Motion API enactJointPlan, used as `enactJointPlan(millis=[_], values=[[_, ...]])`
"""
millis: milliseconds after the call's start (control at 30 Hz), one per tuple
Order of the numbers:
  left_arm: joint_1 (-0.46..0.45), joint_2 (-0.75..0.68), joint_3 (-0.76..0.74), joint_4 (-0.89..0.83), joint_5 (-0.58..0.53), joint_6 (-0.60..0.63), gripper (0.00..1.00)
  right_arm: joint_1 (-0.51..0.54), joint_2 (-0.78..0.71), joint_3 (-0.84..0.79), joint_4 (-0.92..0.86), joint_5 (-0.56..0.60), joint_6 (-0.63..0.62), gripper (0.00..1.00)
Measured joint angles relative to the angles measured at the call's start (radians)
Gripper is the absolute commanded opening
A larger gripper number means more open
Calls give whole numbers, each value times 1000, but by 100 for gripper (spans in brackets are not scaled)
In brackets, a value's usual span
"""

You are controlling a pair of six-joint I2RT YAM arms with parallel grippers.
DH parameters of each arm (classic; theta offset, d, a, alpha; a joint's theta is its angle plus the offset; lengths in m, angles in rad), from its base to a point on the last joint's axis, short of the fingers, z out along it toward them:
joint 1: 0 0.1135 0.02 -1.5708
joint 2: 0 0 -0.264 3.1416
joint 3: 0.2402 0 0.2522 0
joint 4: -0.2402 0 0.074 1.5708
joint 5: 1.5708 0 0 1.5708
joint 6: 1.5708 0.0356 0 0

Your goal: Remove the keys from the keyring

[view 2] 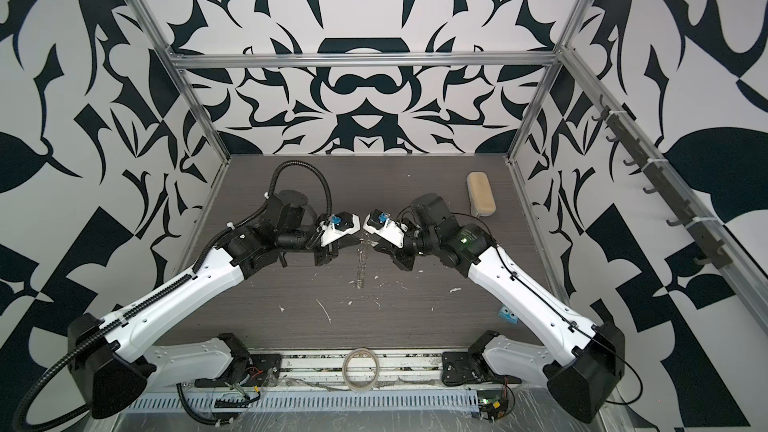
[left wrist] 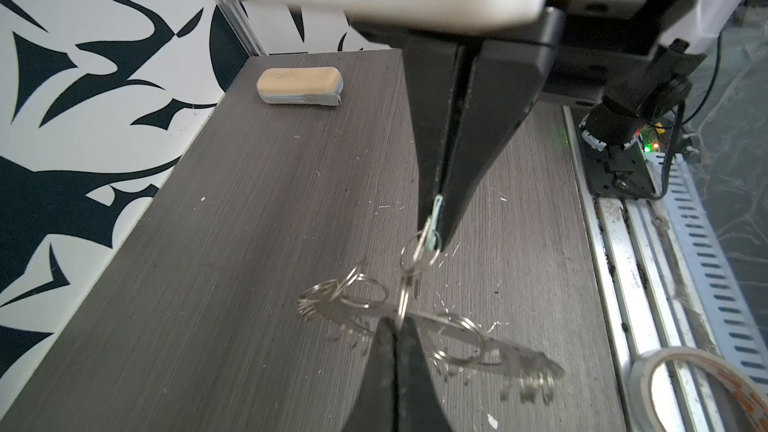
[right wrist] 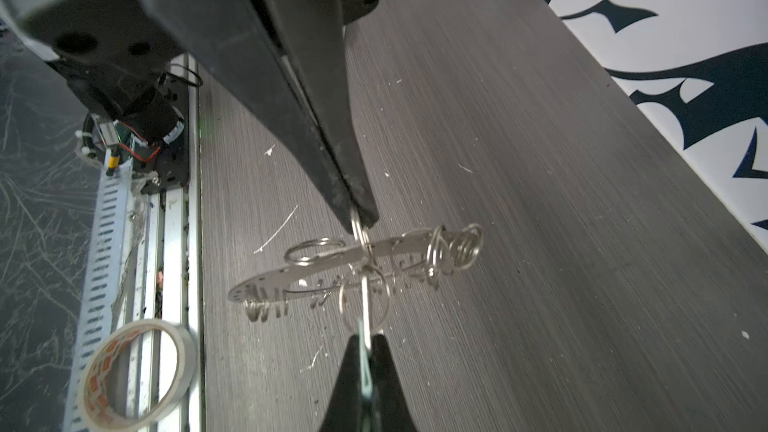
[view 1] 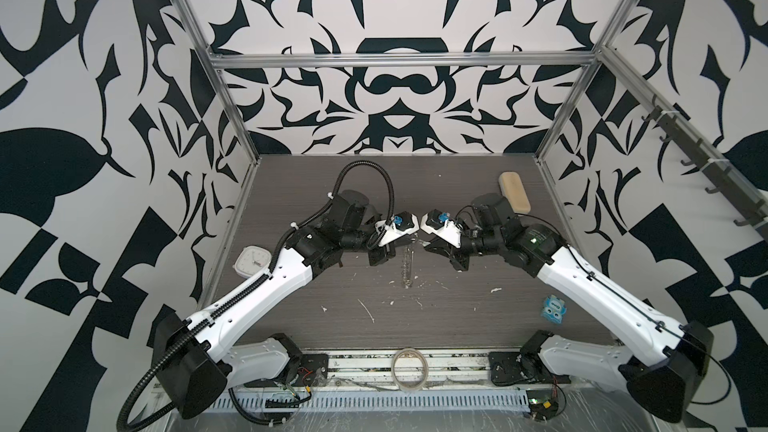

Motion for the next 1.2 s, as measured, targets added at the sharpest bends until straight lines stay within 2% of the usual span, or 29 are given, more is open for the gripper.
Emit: enactJointPlan(millis=[133, 300, 533, 867, 1200], values=[[-5, 7, -10, 43, 2, -42, 0, -2, 43, 88, -111, 59, -69, 0], [-11, 7, -62, 134, 21, -87, 0, 5, 23, 81, -100, 142, -141, 0], [-21, 3, -127, 272, 90, -165, 0, 4, -227, -232, 207, 135, -219, 0], [-18, 2, -122, 267, 95, -178, 0, 2, -279, -331, 352, 132, -206, 0], [-18, 2, -103, 255, 117, -186, 0, -3, -304, -348, 370, 77, -146, 0]])
